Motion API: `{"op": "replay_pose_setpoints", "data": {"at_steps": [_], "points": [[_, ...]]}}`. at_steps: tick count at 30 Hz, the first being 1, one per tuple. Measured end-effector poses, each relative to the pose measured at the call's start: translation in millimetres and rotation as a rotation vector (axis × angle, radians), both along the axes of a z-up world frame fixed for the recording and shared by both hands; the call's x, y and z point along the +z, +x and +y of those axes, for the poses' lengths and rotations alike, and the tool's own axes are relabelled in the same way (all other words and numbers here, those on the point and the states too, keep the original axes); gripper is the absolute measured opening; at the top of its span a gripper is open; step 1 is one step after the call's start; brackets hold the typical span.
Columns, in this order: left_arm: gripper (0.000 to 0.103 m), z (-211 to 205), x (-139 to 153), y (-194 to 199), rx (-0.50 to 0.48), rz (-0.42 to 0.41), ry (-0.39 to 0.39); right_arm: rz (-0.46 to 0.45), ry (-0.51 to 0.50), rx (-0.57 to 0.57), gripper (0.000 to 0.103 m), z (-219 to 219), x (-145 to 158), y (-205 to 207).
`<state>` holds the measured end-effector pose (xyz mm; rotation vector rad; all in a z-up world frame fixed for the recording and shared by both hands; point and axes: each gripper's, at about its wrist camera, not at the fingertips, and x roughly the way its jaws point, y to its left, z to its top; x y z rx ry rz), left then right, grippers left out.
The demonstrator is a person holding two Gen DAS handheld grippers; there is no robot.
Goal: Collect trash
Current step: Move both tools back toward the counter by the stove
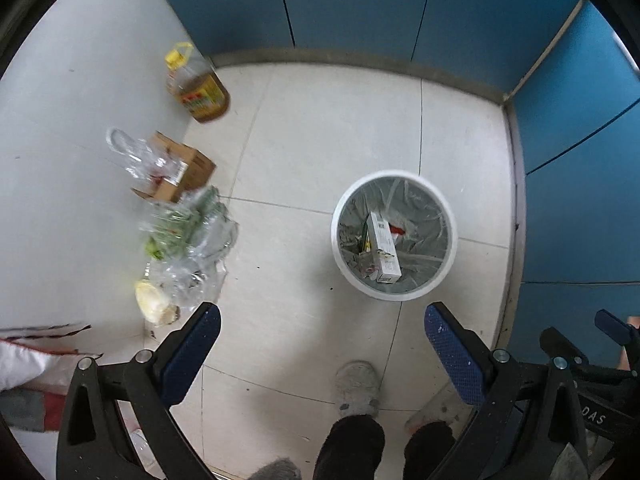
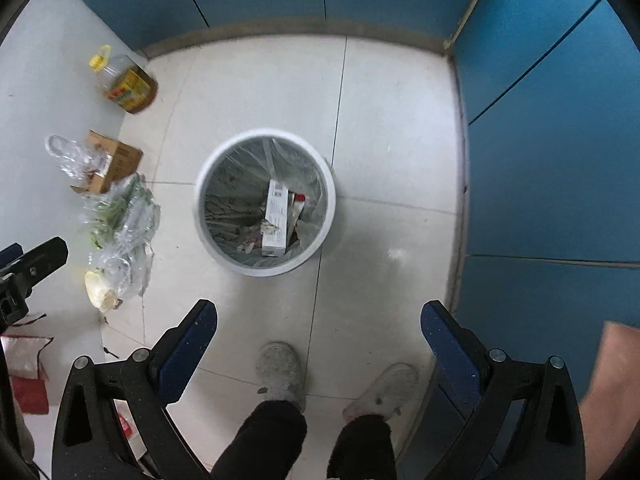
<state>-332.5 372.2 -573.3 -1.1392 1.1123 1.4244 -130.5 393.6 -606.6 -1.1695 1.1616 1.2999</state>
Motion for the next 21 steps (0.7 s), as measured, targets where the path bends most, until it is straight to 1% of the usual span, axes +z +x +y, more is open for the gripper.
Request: {"op": "replay_pose_setpoints", "data": {"at_steps": [1, 2, 3, 4, 5, 6, 9, 10, 12, 14, 16, 18, 21], "points": [[0.103, -5, 12, 1, 0.001, 0.0, 0.013, 0.003, 0.011, 0.001, 0.103, -7, 18, 2], [0.103, -13, 31, 3, 0.003, 0.002, 0.033, 0.0, 0.025, -0.004, 0.103, -15, 37, 4], [0.103, -18, 44, 5, 0.0, 0.002, 0.048, -0.006, 0.039, -0.005, 0.103, -22, 54, 6], [0.103, -24, 55, 8, -0.003, 0.002, 0.061, -0.009, 0.049, -0.006, 0.103, -28, 68, 8], [0.103, -31, 74, 11, -0.009, 0.007, 0.081, -0.013, 0.063, -0.01, 0.103, -35, 86, 11], [0.103, -36, 86, 14, -0.014, 0.009, 0.091, -0.014, 0.075, -0.014, 0.103, -40, 99, 11], [0.103, -50, 125, 23, -0.028, -0.01, 0.121, -0.034, 0.14, -0.013, 0.103, -58, 157, 16], [0.103, -53, 134, 25, -0.034, -0.013, 0.126, -0.037, 0.156, -0.013, 0.103, -62, 172, 17], [0.103, -61, 162, 31, -0.049, -0.029, 0.141, -0.031, 0.185, -0.016, 0.103, -69, 205, 19], [0.103, -67, 184, 35, -0.061, -0.028, 0.159, -0.024, 0.22, -0.025, 0.103, -78, 241, 23], [0.103, -73, 210, 38, -0.072, -0.034, 0.181, -0.02, 0.253, -0.028, 0.103, -84, 269, 26], [0.103, -79, 230, 40, -0.08, -0.042, 0.206, -0.009, 0.289, -0.032, 0.103, -90, 298, 31], [0.103, -88, 260, 44, -0.089, -0.053, 0.24, -0.001, 0.329, -0.033, 0.103, -98, 331, 36]]}}
